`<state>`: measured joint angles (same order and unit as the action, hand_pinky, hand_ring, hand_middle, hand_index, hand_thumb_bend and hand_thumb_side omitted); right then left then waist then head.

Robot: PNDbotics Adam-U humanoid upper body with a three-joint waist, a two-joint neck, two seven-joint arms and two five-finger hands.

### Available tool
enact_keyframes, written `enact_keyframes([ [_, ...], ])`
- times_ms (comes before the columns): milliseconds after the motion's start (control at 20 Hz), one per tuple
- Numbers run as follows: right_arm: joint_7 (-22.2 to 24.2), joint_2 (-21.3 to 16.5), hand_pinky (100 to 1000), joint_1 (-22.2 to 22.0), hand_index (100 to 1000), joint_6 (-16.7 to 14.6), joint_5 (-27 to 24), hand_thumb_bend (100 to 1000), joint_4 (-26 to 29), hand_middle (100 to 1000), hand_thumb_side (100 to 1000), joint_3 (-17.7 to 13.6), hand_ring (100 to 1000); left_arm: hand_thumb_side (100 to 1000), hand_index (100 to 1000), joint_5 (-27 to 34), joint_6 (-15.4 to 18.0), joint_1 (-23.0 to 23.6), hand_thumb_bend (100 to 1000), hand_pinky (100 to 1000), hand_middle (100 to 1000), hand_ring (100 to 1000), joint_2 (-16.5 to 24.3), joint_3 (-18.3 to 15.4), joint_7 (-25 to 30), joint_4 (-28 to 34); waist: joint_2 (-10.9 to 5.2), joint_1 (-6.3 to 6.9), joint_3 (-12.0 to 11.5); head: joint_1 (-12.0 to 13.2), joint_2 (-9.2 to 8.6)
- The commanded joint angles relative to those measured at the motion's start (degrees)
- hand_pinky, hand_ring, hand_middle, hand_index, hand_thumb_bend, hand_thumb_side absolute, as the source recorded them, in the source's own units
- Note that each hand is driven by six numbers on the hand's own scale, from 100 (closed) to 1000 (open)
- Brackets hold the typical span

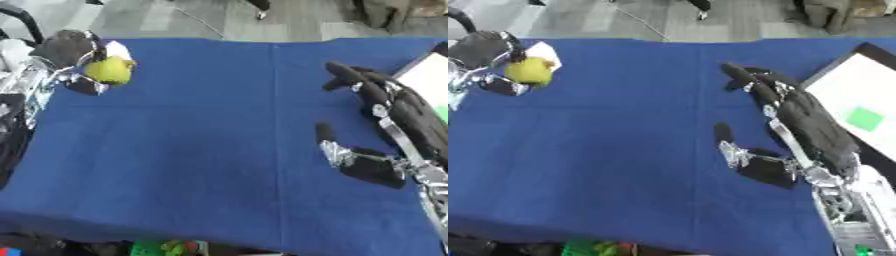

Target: Pick up the objects with one hand, pass them to the other hand, and then place them into the box on the other side of the table.

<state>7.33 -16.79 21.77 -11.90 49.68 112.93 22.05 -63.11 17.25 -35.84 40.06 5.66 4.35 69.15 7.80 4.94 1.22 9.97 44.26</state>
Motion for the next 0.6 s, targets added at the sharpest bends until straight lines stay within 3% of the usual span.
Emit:
enact_keyframes([
  [50,0.7,-1.5,856,2.2,1000,-0.9,-0.3,100,0.8,719,158,1.2,862,257,511,5.4,2.3,-0.2,328,609,419,433,3.9,1.8,2.6,9.8,-1.51,0.16,-0.3,-0.7,-0.15],
  [150,1.4,-2.0,857,3.9,1000,-1.7,-0.1,100,1.0,737,100,2.4,861,260,512,9.0,3.4,0.1,326,611,420,434,4.3,3.4,4.6,15.4,-1.62,0.30,-0.4,-1.0,-0.15],
  [400,1.8,-2.4,862,7.2,1000,-3.7,1.4,100,1.6,789,100,4.5,869,258,511,16.2,5.6,-0.3,294,617,420,433,4.4,7.3,9.2,26.4,-1.70,0.63,-0.5,-1.8,-0.15],
  [600,0.4,-2.0,870,8.2,1000,-4.6,2.8,100,1.7,826,100,5.1,880,233,498,22.7,6.3,-1.3,195,610,410,423,3.0,9.7,12.2,32.4,-1.68,0.73,-0.3,-2.4,-0.15],
])
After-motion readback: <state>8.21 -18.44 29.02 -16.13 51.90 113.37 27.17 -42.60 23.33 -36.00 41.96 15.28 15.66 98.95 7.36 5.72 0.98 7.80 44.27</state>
